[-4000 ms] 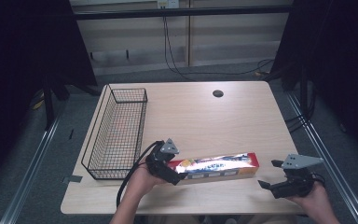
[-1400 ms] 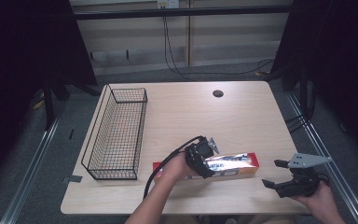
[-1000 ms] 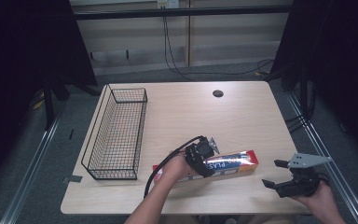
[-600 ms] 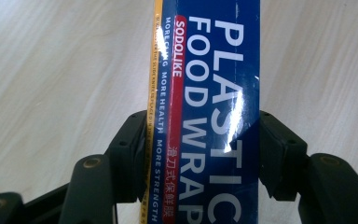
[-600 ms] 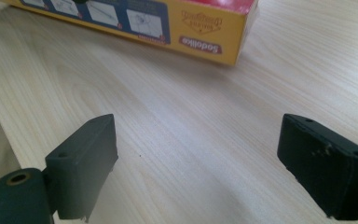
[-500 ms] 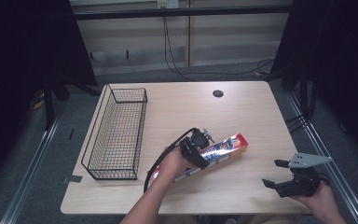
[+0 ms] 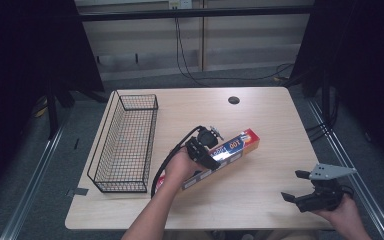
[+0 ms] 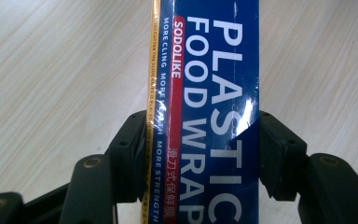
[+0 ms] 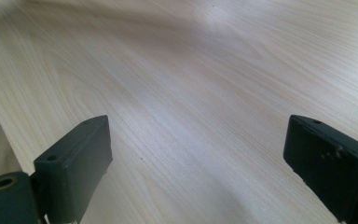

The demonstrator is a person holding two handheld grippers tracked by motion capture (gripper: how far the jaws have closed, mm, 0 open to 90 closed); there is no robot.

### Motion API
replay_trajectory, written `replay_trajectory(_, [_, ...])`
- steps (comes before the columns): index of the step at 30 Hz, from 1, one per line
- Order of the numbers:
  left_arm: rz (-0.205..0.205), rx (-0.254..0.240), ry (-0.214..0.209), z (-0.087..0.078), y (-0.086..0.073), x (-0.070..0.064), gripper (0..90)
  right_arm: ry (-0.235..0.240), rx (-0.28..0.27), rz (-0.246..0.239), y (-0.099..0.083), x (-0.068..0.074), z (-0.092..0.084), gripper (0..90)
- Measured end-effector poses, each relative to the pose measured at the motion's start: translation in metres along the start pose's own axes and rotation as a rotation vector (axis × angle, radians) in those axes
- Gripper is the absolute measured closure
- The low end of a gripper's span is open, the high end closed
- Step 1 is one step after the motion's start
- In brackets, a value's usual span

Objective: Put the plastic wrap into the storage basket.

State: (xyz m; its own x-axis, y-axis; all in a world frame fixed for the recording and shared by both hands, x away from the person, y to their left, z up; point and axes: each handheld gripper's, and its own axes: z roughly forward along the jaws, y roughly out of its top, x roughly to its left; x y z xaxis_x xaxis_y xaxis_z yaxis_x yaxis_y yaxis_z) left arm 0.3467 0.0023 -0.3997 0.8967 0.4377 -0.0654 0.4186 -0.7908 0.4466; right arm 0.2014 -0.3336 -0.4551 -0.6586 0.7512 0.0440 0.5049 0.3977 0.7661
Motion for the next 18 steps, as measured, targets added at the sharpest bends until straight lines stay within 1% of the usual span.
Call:
replay_trajectory(1, [0.001,0.005,-0.001,-0.001,0.000,0.001,42.9,-0.003,0.000,0.003,0.000,0.000,0.000,7.0])
replay_trajectory(3, [-0.014,-0.002,0.008,-0.004,-0.001,0.002,42.9,-0.008,0.001,0.005,0.000,0.000,0.000,6.6])
replay_trajectory(5, [-0.017,0.004,0.012,-0.007,-0.001,0.004,43.0,-0.003,-0.001,0.008,0.000,0.000,0.000,6.3])
replay_trajectory(7, [-0.023,0.004,0.016,-0.011,-0.001,0.005,43.1,-0.008,0.000,0.014,0.000,0.000,0.000,6.1])
replay_trajectory(12, [-0.046,0.004,0.028,-0.020,0.000,0.008,43.1,-0.004,-0.004,0.009,0.001,0.001,0.000,6.0])
replay_trajectory(13, [-0.050,0.006,0.036,-0.024,0.001,0.011,43.1,-0.004,-0.003,0.011,0.001,0.001,0.000,6.0])
replay_trajectory(18, [-0.066,0.004,0.045,-0.031,0.000,0.015,43.1,-0.007,-0.001,0.012,0.001,0.002,0.000,6.0])
